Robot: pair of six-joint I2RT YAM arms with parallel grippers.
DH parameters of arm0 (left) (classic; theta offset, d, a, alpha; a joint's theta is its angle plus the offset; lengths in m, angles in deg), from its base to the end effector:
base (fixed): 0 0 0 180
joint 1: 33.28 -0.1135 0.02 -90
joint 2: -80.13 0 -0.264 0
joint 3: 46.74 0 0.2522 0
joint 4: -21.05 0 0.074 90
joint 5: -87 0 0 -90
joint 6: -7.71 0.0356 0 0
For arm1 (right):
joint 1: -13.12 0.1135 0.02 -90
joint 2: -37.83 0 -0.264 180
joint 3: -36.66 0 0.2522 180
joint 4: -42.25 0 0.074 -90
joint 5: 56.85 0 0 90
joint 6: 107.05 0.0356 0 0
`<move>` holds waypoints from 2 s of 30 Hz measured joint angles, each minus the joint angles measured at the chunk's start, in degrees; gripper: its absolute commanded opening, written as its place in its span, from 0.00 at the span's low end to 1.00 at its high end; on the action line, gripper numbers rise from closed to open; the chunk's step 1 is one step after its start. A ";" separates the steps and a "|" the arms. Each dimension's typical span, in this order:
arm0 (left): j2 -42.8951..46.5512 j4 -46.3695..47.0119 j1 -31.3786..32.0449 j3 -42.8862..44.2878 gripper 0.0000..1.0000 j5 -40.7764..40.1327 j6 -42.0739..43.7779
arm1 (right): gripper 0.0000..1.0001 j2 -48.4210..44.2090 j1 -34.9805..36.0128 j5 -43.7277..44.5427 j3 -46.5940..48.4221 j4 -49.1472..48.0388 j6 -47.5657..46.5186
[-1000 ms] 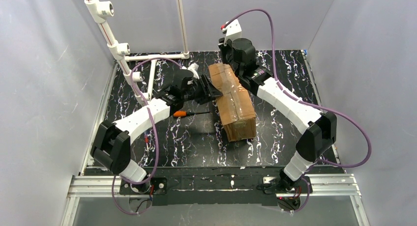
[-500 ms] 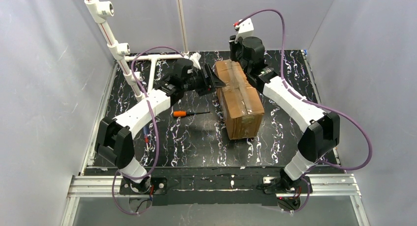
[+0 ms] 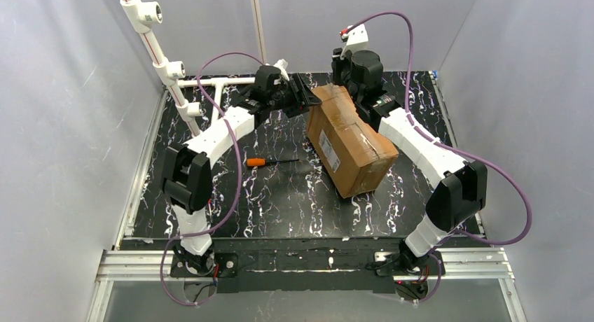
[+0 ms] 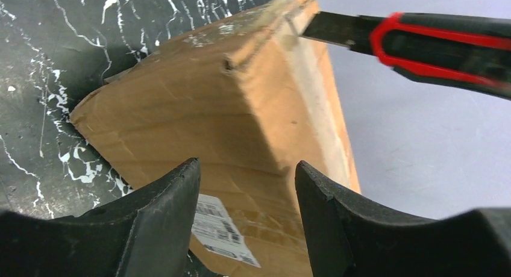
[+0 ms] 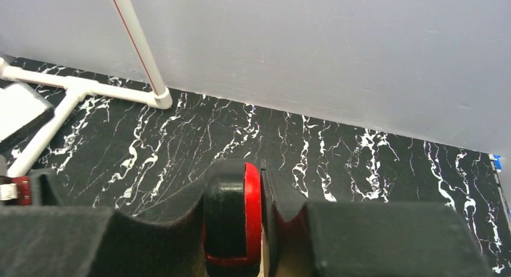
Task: Unpack the express box
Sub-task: Cut the express box at the center of the board.
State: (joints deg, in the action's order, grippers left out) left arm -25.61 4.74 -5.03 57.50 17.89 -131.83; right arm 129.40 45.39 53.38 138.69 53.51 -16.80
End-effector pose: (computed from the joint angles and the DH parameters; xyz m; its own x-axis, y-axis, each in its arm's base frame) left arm 0.3867 -0.2222 0.3282 -0.7388 -0.4100 -0.5348 0.2760 0.5399 -0.7952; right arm 0.3301 0.1939 0.4217 -0.0127 -0.0032 -0.9999 -0.2086 0.9780 -0.0005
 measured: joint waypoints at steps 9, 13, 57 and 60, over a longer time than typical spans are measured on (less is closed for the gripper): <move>-2.82 1.09 0.52 0.48 0.61 -0.92 -2.16 | 0.01 0.00 0.00 -0.92 0.00 0.57 0.00; -3.56 2.23 0.76 0.48 0.67 -0.66 -2.29 | 0.01 -0.04 -0.04 -0.94 0.00 0.85 0.11; -2.99 4.04 1.75 -1.20 0.40 -1.73 8.09 | 0.01 -1.46 -1.60 -10.40 -1.81 0.17 -1.75; -2.99 4.37 1.57 -1.53 0.39 -1.55 8.15 | 0.01 -0.61 -1.95 -10.56 -1.81 -0.37 -2.01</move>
State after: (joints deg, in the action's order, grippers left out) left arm -28.60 9.11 -3.45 55.97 16.34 -123.68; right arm 128.79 43.45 42.82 136.87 53.14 -18.81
